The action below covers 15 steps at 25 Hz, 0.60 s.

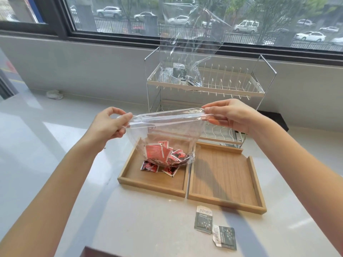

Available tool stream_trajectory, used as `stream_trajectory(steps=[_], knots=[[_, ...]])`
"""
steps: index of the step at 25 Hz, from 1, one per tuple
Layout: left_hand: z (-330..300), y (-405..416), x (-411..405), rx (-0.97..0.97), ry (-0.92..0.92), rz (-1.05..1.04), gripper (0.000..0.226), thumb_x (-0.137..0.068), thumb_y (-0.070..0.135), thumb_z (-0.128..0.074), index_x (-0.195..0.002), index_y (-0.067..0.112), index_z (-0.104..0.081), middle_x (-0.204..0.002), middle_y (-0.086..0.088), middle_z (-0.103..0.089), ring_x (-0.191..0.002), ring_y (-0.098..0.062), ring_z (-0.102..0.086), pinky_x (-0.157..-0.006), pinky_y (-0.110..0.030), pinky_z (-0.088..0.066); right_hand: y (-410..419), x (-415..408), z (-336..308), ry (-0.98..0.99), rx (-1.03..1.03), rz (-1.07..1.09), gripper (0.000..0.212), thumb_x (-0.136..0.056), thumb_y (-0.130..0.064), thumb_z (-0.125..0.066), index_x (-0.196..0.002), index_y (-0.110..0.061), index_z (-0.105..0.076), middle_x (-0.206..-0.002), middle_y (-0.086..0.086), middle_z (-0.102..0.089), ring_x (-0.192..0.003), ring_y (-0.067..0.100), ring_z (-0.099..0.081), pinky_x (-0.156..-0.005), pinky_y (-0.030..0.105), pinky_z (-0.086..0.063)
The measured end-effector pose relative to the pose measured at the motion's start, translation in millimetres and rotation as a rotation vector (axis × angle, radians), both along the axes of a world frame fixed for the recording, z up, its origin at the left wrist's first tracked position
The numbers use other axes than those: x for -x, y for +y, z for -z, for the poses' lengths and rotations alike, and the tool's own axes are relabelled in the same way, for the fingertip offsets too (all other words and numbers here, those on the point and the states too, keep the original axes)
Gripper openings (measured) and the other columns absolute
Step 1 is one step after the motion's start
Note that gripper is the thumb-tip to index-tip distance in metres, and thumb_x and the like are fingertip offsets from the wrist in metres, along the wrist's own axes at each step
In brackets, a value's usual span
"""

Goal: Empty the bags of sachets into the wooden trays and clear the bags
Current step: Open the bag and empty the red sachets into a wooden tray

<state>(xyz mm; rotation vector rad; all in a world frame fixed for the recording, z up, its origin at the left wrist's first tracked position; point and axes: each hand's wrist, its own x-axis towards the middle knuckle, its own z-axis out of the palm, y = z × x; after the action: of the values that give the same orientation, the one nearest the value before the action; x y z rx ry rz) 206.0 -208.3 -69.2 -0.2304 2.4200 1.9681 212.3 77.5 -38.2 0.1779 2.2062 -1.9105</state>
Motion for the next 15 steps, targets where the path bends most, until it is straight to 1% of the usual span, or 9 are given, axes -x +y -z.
stream_trajectory(steps=[2, 5, 7, 9, 13, 15], knots=[[-6, 0, 3, -0.106, 0.017, 0.022, 0.010, -0.087, 0.015, -0.057, -0.079, 0.016, -0.051, -0.072, -0.004, -0.051, -0.029, -0.002, -0.042, -0.039, -0.008, -0.041, 0, 2, -6, 0.026, 0.027, 0.028, 0.012, -0.082, -0.003, -0.062, -0.093, -0.006, -0.066, -0.080, 0.006, -0.068, -0.057, 0.006, -0.068, -0.053, 0.012, -0.054], [-18, -1, 10, -0.164, 0.060, 0.036, 0.012, -0.090, 0.013, -0.052, -0.078, 0.016, -0.051, -0.072, -0.001, -0.048, -0.031, -0.001, -0.043, -0.039, -0.008, -0.041, -1, 3, -18, 0.068, 0.079, 0.077, 0.014, -0.082, -0.003, -0.061, -0.095, -0.002, -0.064, -0.081, 0.007, -0.068, -0.056, 0.006, -0.068, -0.052, 0.012, -0.054], [-27, 1, 14, -0.157, 0.097, 0.041, 0.013, -0.090, 0.012, -0.051, -0.078, 0.015, -0.052, -0.070, 0.000, -0.047, -0.031, 0.000, -0.043, -0.040, -0.008, -0.041, 0, 5, -27, 0.093, 0.101, 0.095, 0.011, -0.082, -0.004, -0.061, -0.093, -0.003, -0.064, -0.082, 0.007, -0.067, -0.055, 0.006, -0.068, -0.052, 0.013, -0.054], [-40, 3, 19, -0.120, 0.154, 0.020, 0.014, -0.090, 0.012, -0.052, -0.076, 0.016, -0.053, -0.069, 0.001, -0.048, -0.030, 0.000, -0.042, -0.040, -0.008, -0.041, 0, 8, -37, 0.115, 0.116, 0.107, 0.013, -0.081, -0.005, -0.062, -0.094, -0.003, -0.064, -0.082, 0.006, -0.068, -0.056, 0.007, -0.068, -0.052, 0.013, -0.054], [-75, 4, 27, -0.053, 0.270, -0.018, 0.016, -0.089, 0.015, -0.054, -0.073, 0.018, -0.054, -0.068, 0.002, -0.049, -0.029, 0.000, -0.043, -0.041, -0.006, -0.041, 2, 15, -60, 0.175, 0.133, 0.098, 0.011, -0.082, -0.005, -0.062, -0.092, -0.003, -0.065, -0.062, -0.001, -0.072, -0.055, 0.007, -0.068, -0.050, 0.012, -0.053], [-86, 5, 29, -0.034, 0.303, -0.025, 0.017, -0.089, 0.016, -0.054, -0.073, 0.019, -0.054, -0.069, 0.003, -0.050, -0.031, 0.002, -0.046, -0.044, -0.005, -0.044, 3, 17, -70, 0.190, 0.139, 0.088, 0.009, -0.082, -0.005, -0.062, -0.090, -0.004, -0.065, -0.061, -0.001, -0.072, -0.056, 0.007, -0.068, -0.050, 0.013, -0.053]])
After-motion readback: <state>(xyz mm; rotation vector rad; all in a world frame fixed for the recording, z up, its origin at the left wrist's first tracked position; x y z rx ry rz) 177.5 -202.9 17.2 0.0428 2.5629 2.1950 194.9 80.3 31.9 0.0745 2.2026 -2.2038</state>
